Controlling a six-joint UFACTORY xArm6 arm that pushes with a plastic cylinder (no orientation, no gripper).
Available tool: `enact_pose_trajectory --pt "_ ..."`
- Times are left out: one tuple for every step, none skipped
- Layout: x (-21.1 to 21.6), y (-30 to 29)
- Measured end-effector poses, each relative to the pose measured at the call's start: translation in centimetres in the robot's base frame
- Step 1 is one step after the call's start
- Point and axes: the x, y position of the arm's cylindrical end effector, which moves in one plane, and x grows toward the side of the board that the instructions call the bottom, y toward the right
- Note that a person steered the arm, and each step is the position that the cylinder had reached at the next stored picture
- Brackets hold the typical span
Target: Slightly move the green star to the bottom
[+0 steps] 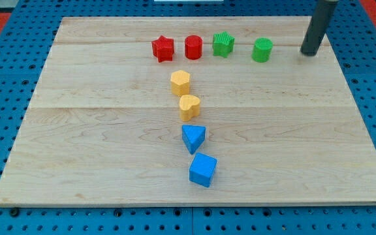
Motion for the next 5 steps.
enact_pose_trajectory --pt "-4.4 -5.7" --pt "-4.3 -16.1" --pt "-4.3 -20.7" --pt "-3.3 -18.3" --pt "-2.0 -15.6"
